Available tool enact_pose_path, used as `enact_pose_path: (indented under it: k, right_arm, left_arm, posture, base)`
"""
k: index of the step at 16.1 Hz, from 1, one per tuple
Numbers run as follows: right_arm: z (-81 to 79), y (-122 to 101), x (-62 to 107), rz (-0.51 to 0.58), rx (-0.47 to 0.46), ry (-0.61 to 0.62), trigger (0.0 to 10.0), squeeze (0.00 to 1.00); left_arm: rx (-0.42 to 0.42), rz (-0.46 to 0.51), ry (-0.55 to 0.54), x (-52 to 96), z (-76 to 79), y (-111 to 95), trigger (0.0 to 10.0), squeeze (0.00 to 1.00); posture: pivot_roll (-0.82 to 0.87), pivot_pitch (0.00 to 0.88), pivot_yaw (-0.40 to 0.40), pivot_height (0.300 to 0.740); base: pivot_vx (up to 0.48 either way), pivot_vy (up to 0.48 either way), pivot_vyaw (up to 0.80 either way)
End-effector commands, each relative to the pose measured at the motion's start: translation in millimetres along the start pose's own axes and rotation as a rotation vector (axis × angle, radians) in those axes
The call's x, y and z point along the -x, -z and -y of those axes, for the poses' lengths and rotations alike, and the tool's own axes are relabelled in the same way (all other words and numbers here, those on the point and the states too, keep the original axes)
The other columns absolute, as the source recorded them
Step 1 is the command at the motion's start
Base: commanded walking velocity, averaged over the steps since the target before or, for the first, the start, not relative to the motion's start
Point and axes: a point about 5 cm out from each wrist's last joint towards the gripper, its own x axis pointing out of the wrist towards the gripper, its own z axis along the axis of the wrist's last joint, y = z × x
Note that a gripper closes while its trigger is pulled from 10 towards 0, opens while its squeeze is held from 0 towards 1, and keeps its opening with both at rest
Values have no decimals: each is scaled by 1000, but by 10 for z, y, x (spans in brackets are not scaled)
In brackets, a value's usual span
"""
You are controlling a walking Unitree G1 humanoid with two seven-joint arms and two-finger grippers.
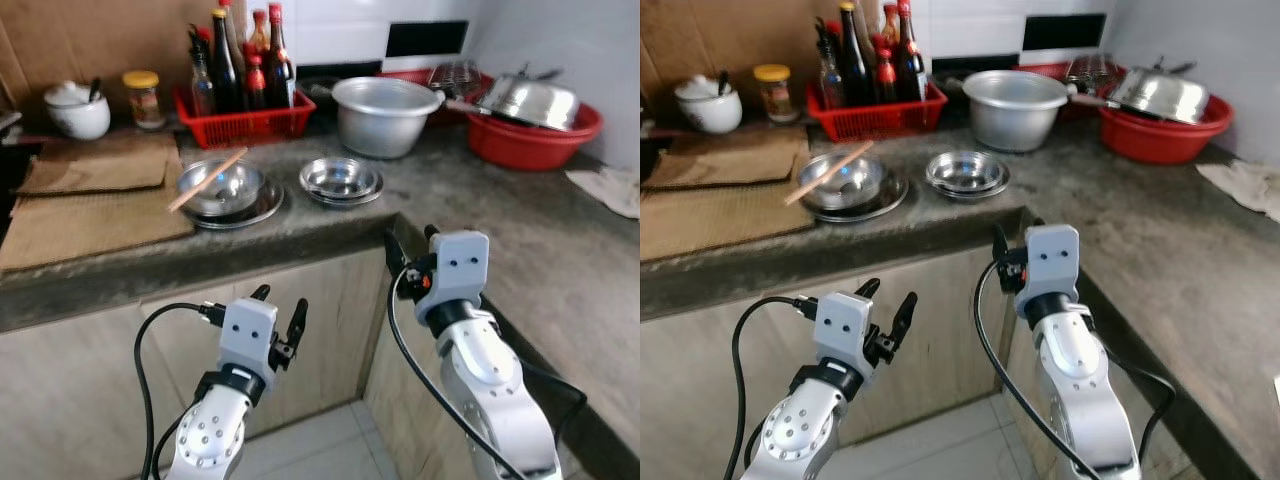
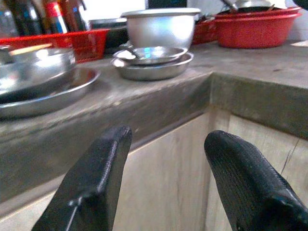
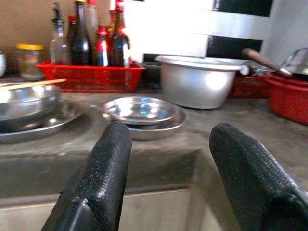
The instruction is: Kitchen organization
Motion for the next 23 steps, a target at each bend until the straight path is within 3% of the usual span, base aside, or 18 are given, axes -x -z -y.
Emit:
enact_pose_path:
  k: [1,5,7,11,16,23]
  right_arm:
    - [104,-1,6,2,-5,41,10000,0]
    - [82,39,12,-12,4,1,10000,0]
    - [-19,76,47,-21,36,-98,10000,0]
    - [-46,107,35,-40,42,-121,10000,0]
    - [-94,205,90,-82,73,-299,10000,0]
    - [-99,122,-33,-26,143,-379,10000,0]
  left_arm:
    - [16,7,21,-5,67,-14,10000,0]
    - [19,6,23,-4,66,-11,10000,0]
    - [20,4,26,2,76,-9,10000,0]
    - [36,-7,24,8,75,8,10000,0]
    - [48,-19,29,43,118,34,10000,0]
    - [46,-29,30,77,135,51,10000,0]
  posture:
    - [92,0,-61,740]
    - [91,0,-59,740]
    - [91,0,-59,740]
    - [93,0,-59,740]
    - [92,0,-64,740]
    - [90,5,-64,740]
  base:
    - [375,0,0]
    - [373,0,0]
    - [375,0,-281]
    - [359,0,59]
    - [0,0,0]
    - [0,0,0]
